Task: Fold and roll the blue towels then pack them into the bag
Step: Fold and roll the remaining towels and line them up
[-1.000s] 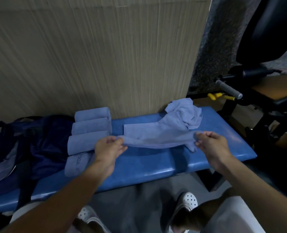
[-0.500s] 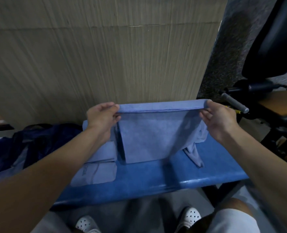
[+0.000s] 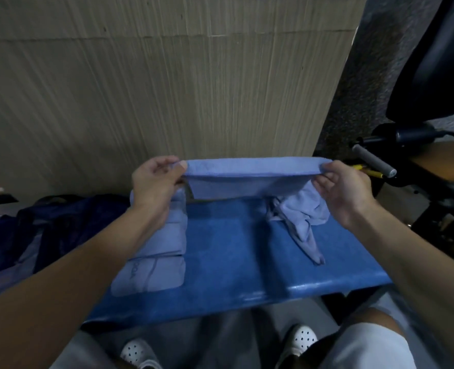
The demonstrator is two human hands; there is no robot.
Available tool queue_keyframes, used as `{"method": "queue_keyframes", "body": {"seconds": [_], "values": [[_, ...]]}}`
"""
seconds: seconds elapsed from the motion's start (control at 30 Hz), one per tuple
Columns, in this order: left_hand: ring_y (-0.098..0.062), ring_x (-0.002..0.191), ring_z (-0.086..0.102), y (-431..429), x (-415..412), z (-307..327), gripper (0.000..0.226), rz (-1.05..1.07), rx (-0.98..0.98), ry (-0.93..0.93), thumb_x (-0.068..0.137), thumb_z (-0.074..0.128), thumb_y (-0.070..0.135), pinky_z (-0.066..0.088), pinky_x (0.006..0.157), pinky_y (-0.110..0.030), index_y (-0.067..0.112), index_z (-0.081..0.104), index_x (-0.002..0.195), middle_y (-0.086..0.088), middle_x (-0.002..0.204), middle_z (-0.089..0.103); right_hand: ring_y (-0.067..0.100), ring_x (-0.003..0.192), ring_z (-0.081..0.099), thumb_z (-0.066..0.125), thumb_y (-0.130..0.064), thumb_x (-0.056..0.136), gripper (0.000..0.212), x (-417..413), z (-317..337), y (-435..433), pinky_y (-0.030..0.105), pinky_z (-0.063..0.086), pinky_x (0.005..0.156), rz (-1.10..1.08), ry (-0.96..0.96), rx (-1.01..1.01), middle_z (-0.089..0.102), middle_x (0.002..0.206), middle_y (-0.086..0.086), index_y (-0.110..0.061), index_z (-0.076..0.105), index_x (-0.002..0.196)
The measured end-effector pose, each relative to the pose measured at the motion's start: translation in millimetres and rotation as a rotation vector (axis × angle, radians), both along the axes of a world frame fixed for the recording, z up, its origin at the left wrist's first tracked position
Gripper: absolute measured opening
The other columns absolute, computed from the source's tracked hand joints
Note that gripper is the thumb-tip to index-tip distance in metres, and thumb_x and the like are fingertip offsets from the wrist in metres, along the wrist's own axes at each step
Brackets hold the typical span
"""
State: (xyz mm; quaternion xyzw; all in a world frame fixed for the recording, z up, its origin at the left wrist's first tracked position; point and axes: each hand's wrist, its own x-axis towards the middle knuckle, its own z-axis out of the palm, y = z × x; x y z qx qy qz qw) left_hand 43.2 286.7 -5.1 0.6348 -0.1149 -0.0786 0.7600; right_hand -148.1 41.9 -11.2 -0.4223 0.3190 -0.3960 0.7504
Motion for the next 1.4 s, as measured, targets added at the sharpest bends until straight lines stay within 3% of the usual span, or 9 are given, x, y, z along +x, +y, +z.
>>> {"method": "queue_keyframes", "body": {"seconds": [0.13, 0.5, 0.73, 0.8, 0.93, 1.1, 1.2, 1.3, 1.4], "values": [[-0.022, 0.083, 0.068, 34.7, -40.6, -61.3, 0.008, 0.006, 0.151, 0.168, 0.087, 0.07, 0.006, 0.059, 0.07, -0.028, 0.01, 0.065, 0.091, -0.016, 0.097, 0.067, 0.01, 0.046, 0.052, 0.058, 0.002, 0.086, 0.013, -37.2, -56.6, 41.1, 0.029, 0.047, 0.059, 0.044, 0.257, 0.057, 0.052, 0.051, 0.001, -0.007, 0.053, 0.078], [-0.027, 0.077, 0.065, 87.2, -110.4, -118.1, 0.016, -0.185, 0.19, 0.393, 0.093, 0.051, -0.011, 0.061, 0.067, -0.026, 0.001, 0.062, 0.093, -0.02, 0.094, 0.063, 0.019, 0.074, 0.061, 0.046, 0.0, 0.093, 0.023, -108.6, -104.9, 88.8, 0.029, 0.045, 0.068, 0.124, 0.456, 0.027, 0.063, 0.085, 0.009, -0.005, 0.064, 0.106], [-0.019, 0.068, 0.063, 103.9, -99.6, -119.4, 0.024, -0.33, 0.563, 0.062, 0.082, 0.065, -0.016, 0.054, 0.057, -0.016, 0.003, 0.063, 0.095, -0.012, 0.077, 0.065, 0.024, 0.08, 0.054, 0.062, 0.013, 0.082, 0.03, -117.6, -106.6, 79.8, 0.026, 0.042, 0.063, 0.235, 0.648, -0.28, 0.062, 0.079, 0.007, 0.0, 0.066, 0.108], [-0.017, 0.062, 0.059, 100.1, -92.6, -119.4, 0.015, -0.31, 0.614, -0.011, 0.086, 0.067, -0.004, 0.053, 0.053, -0.02, 0.009, 0.062, 0.08, -0.004, 0.064, 0.062, 0.018, 0.069, 0.054, 0.061, 0.01, 0.084, 0.022, -114.1, -106.3, 74.7, 0.018, 0.041, 0.054, 0.235, 0.689, -0.377, 0.061, 0.072, 0.005, 0.001, 0.068, 0.103], [-0.012, 0.054, 0.046, 85.6, -64.9, -117.4, 0.046, -0.235, 0.844, -0.407, 0.09, 0.066, 0.016, 0.04, 0.056, -0.027, 0.019, 0.044, 0.05, 0.005, 0.05, 0.044, 0.003, 0.049, 0.046, 0.059, 0.004, 0.089, 0.019, -95.8, -107.1, 57.9, 0.009, 0.034, 0.043, 0.251, 0.734, -0.556, 0.053, 0.061, 0.004, -0.008, 0.065, 0.076], [-0.028, 0.092, 0.053, 58.0, -28.5, -113.4, 0.023, -0.148, 1.16, -0.81, 0.085, 0.071, 0.028, 0.046, 0.08, -0.043, 0.013, 0.066, 0.069, -0.009, 0.094, 0.057, 0.027, 0.064, 0.059, 0.073, -0.013, 0.083, 0.025, -55.4, -111.5, 23.0, 0.03, 0.048, 0.057, 0.195, 0.908, -0.709, 0.06, 0.061, 0.007, -0.019, 0.062, 0.062], [-0.026, 0.119, 0.041, 37.3, -12.6, -112.8, 0.022, -0.085, 1.324, -0.899, 0.091, 0.061, 0.039, 0.031, 0.097, -0.04, 0.021, 0.072, 0.09, -0.005, 0.127, 0.049, 0.037, 0.082, 0.062, 0.074, -0.026, 0.082, 0.024, -31.5, -114.9, 8.3, 0.043, 0.056, 0.07, 0.152, 1.018, -0.826, 0.061, 0.067, 0.008, -0.026, 0.062, 0.062], [-0.025, 0.134, 0.026, 19.6, 5.6, -119.0, 0.028, -0.103, 1.513, -0.987, 0.093, 0.053, 0.045, 0.017, 0.1, -0.041, 0.027, 0.074, 0.099, -0.003, 0.146, 0.035, 0.039, 0.108, 0.046, 0.066, -0.027, 0.088, 0.018, -9.5, -120.5, -2.4, 0.044, 0.043, 0.085, 0.176, 1.178, -0.988, 0.058, 0.097, 0.01, -0.028, 0.065, 0.069], [-0.029, 0.135, 0.022, 6.9, 19.0, -129.9, 0.029, -0.161, 1.656, -1.078, 0.091, 0.053, 0.042, 0.017, 0.101, -0.047, 0.022, 0.073, 0.096, -0.006, 0.149, 0.03, 0.035, 0.113, 0.036, 0.06, -0.028, 0.09, 0.015, 8.5, -130.0, -13.1, 0.043, 0.03, 0.091, 0.247, 1.31, -1.09, 0.043, 0.102, 0.004, -0.029, 0.062, 0.075]]}}
